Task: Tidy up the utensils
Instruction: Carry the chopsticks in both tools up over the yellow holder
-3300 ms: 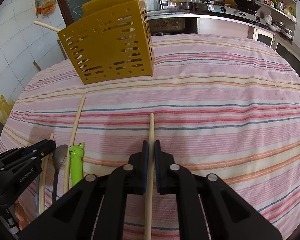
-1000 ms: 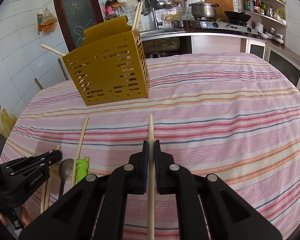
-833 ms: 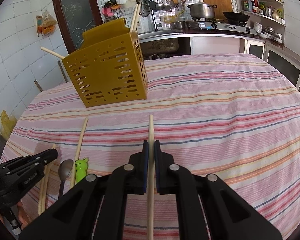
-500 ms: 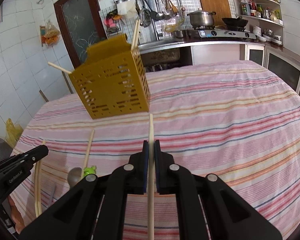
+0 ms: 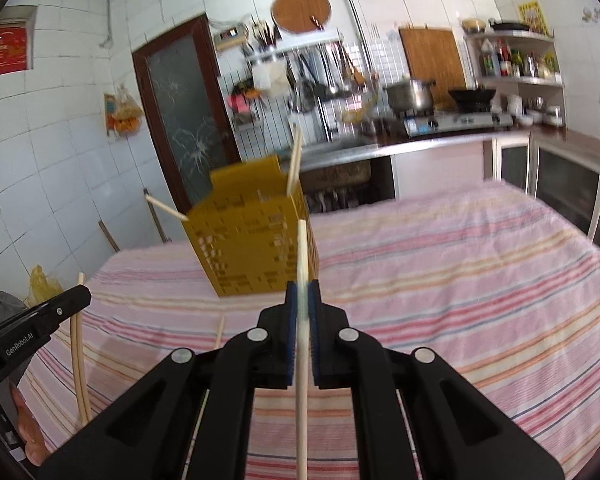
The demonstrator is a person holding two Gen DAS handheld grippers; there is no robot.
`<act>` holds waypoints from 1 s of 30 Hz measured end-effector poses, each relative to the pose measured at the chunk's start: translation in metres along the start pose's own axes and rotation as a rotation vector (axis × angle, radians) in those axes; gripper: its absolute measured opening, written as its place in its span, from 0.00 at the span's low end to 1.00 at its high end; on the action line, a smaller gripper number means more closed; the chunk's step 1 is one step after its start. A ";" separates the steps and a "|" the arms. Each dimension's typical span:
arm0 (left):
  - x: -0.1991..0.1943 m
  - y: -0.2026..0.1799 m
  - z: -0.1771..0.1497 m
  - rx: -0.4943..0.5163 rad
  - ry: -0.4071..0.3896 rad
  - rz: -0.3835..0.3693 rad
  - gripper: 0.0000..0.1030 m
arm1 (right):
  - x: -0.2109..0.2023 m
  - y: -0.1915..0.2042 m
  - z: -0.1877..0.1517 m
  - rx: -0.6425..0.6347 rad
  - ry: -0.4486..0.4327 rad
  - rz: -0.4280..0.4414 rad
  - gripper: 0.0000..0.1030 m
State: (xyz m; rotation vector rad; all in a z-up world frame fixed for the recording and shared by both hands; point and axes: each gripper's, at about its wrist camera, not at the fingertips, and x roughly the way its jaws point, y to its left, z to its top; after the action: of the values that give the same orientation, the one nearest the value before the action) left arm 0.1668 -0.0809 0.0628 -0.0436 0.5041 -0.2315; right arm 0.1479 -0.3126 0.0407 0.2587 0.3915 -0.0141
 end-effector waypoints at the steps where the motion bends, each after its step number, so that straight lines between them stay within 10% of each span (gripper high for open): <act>1: -0.007 0.000 0.001 0.003 -0.021 -0.006 0.04 | -0.005 0.002 0.002 -0.007 -0.014 0.001 0.06; 12: -0.032 -0.007 0.007 0.042 -0.081 -0.024 0.04 | -0.023 0.010 0.005 -0.057 -0.058 -0.012 0.06; 30: 0.121 0.025 -0.033 -0.047 0.377 0.037 0.06 | 0.029 -0.007 -0.006 -0.019 0.079 -0.027 0.06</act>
State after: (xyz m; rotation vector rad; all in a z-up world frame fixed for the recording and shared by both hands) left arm 0.2589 -0.0842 -0.0262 -0.0360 0.8852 -0.1917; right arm 0.1724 -0.3163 0.0226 0.2354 0.4738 -0.0266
